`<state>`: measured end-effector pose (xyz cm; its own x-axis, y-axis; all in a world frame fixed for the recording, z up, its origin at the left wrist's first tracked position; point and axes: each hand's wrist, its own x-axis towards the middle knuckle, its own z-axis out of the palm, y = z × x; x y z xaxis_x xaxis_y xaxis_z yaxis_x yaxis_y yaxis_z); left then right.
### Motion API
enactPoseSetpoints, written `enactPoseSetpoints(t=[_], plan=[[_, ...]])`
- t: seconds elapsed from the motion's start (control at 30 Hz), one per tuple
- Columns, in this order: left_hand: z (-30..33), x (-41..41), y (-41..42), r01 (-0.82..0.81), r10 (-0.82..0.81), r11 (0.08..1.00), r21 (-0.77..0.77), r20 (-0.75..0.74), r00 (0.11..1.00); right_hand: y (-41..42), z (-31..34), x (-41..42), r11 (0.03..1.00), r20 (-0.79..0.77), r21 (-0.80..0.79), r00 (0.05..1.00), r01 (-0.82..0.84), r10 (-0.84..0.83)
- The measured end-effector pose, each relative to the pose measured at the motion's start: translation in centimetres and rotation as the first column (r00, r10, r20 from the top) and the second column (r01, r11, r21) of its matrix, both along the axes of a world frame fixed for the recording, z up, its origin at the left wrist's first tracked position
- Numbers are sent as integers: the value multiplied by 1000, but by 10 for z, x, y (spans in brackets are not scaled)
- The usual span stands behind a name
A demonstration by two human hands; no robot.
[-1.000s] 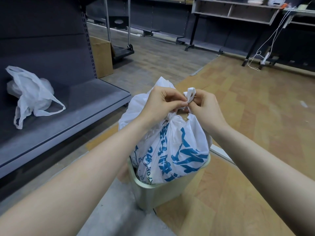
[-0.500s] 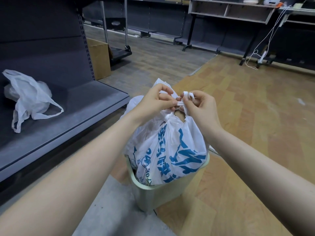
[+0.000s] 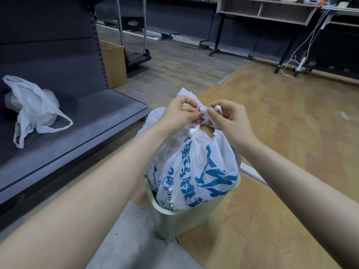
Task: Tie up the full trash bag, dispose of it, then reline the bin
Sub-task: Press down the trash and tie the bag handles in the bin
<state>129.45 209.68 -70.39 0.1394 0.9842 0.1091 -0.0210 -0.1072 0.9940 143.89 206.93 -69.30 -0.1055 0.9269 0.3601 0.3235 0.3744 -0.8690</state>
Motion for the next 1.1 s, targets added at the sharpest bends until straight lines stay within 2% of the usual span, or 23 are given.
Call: enactPoseSetpoints(t=[0.17,0.3,0.4,0.53,0.6,0.7,0.93,1.1], plan=[[-1,4,-2,-56,56,998,-19,11,998,3,1,2,996,-26,-51,997,-80,78],[1,4,-3,-73,73,997,0,32,997,8,2,4,997,-28,-56,998,-55,53],[0,0,-2,-73,72,997,6,20,997,7,3,6,997,49,-34,996,-70,72],[-2,-3,0,-62,62,997,35,23,998,11,3,7,998,247,-28,966,-64,69],[-2,-3,-1,-60,59,996,71,23,998,14,2,7,1000,307,3,952,-25,23],[-2,-2,-5,-72,71,986,150,9,997,15,3,4,998,302,50,951,45,-58],[-2,3,-14,-98,183,905,414,-171,968,11,-5,4,978,336,190,931,81,-142],[-4,3,-14,-97,204,887,452,-195,959,11,-12,5,954,291,278,938,108,-191]])
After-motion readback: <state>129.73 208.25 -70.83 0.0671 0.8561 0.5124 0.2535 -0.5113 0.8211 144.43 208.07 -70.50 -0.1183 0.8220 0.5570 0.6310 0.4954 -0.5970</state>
